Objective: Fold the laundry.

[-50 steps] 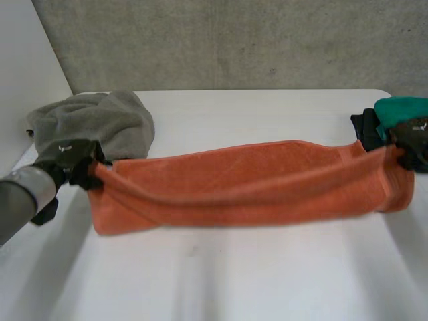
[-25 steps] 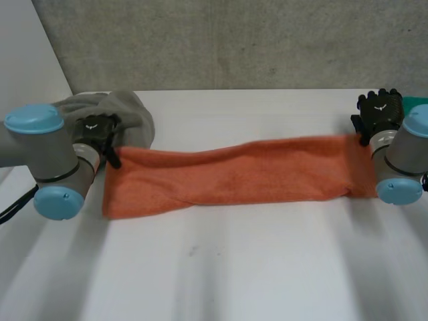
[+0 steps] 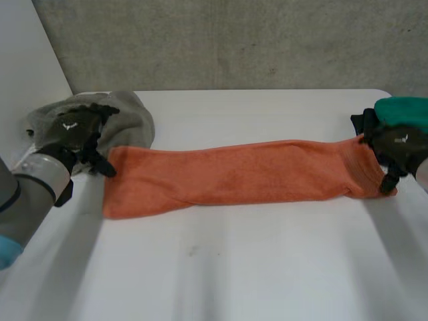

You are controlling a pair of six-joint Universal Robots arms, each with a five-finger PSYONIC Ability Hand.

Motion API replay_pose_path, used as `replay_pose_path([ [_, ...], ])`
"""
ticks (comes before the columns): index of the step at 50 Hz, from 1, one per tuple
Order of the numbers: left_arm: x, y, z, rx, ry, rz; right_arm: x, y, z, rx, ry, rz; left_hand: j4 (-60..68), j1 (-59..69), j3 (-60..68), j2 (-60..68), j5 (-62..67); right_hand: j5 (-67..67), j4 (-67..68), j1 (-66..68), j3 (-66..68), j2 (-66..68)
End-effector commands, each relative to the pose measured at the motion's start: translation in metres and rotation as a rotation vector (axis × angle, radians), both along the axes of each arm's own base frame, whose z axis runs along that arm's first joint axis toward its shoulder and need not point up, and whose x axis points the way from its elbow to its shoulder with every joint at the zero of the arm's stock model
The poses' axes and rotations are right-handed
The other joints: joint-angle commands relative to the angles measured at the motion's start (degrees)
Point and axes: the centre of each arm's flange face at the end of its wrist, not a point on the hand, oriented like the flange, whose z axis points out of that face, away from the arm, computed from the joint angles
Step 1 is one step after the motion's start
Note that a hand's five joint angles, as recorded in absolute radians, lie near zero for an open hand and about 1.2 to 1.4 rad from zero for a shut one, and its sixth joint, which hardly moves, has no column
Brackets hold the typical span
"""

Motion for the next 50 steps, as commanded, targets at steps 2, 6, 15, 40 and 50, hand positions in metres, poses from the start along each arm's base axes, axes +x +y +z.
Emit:
replay_pose_path([
  [2, -0.009, 0.009, -0.014, 0.023, 0.053, -0.056, -0.010, -0.014, -0.051, -0.008, 0.015, -0.013, -1.8, -0.8, -2.3, -1.9, -2.9, 9.8, 10.4, 10.7, 10.1, 10.5],
  [6, -0.013, 0.011, -0.016, 0.030, 0.057, -0.063, -0.013, -0.029, -0.066, -0.056, 0.024, -0.031, -1.8, -0.8, -2.3, -1.9, -2.9, 44.1, 44.7, 45.0, 44.5, 44.8],
  [15, -0.013, 0.017, -0.003, 0.005, 0.068, -0.058, -0.068, -0.045, -0.036, -0.159, 0.036, -0.323, -1.8, -0.8, -2.3, -1.9, -2.9, 63.0, 63.5, 63.9, 63.3, 63.7],
  [40, -0.006, 0.032, 0.009, 0.008, 0.099, -0.045, 0.156, 0.054, 0.019, -0.667, 0.144, 0.587, -1.8, -0.8, -2.3, -1.9, -2.9, 63.0, 63.5, 63.9, 63.3, 63.7],
  [50, -0.016, 0.039, 0.000, 0.035, 0.089, -0.082, 0.245, 0.159, -0.064, -0.584, 0.154, 0.975, -1.8, -0.8, -2.3, -1.9, -2.9, 63.0, 63.5, 63.9, 63.3, 63.7],
])
